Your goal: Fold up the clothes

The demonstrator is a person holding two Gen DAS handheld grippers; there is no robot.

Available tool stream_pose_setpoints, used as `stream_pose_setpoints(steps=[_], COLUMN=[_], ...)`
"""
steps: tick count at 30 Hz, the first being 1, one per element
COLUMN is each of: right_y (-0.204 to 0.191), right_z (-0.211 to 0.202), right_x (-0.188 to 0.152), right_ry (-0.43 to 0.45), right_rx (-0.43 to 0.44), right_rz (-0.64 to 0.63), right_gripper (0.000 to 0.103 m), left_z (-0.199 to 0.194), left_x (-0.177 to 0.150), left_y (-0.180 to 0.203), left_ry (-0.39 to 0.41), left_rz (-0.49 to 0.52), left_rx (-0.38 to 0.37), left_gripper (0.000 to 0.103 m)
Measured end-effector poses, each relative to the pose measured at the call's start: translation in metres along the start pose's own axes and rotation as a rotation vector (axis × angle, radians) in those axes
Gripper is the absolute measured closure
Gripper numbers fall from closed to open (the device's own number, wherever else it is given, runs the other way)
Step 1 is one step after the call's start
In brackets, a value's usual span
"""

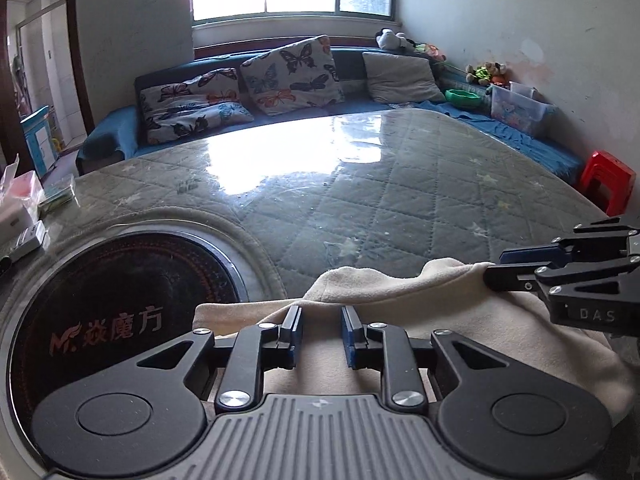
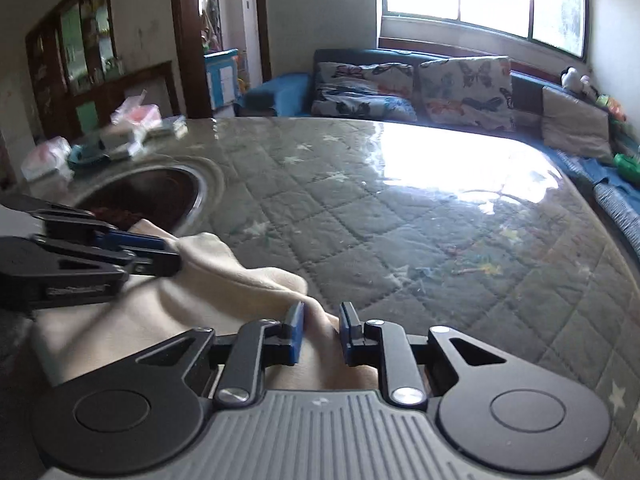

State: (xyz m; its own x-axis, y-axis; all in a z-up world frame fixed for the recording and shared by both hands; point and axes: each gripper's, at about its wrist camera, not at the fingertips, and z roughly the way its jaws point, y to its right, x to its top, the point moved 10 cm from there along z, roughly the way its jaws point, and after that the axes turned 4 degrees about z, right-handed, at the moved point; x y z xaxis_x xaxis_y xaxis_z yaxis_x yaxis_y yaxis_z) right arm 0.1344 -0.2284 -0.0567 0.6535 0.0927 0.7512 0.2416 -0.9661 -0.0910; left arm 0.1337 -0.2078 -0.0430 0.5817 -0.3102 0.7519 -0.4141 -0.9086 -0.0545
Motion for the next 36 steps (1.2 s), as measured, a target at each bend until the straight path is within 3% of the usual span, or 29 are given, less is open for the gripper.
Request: stream_pose_setpoints(steps=[5,13,21,28,36], right_y=[0.020,0.026,-0.036,-0.028,-0.018], right_z=[-0.025,-0.081,-0.084,-0.087,-0.105], right_x=[0.007,-0.034,-0.058,-0.073,-0.089], right_ry=[0.050,0.056,0.089,0.089,0.104], right_rx=[0.023,0.054,0.108,0.130,0.124], right_rz=[0.101,0.150,-0.085,-0.015,-0.022], right_gripper=[0.080,0.080,0.081,0.080,0.079], left_z=[-0.023,-0.064,-0.063,-0.071,-0.096], left_x=[-0.007,-0.029,-0.044,-0.054,-0.074], left_y=[0.007,0.017,0.008,0.015,0.034], left_ry=[0.053,0.139,0.106,0.095,0.096], left_rz=[0.029,0.121,0.098,0.070,0.051], left_rx=[-0.039,-0.039,-0.030,-0.063,-0.117], left_gripper=[0.075,0.075,0.075,0.074,0.071])
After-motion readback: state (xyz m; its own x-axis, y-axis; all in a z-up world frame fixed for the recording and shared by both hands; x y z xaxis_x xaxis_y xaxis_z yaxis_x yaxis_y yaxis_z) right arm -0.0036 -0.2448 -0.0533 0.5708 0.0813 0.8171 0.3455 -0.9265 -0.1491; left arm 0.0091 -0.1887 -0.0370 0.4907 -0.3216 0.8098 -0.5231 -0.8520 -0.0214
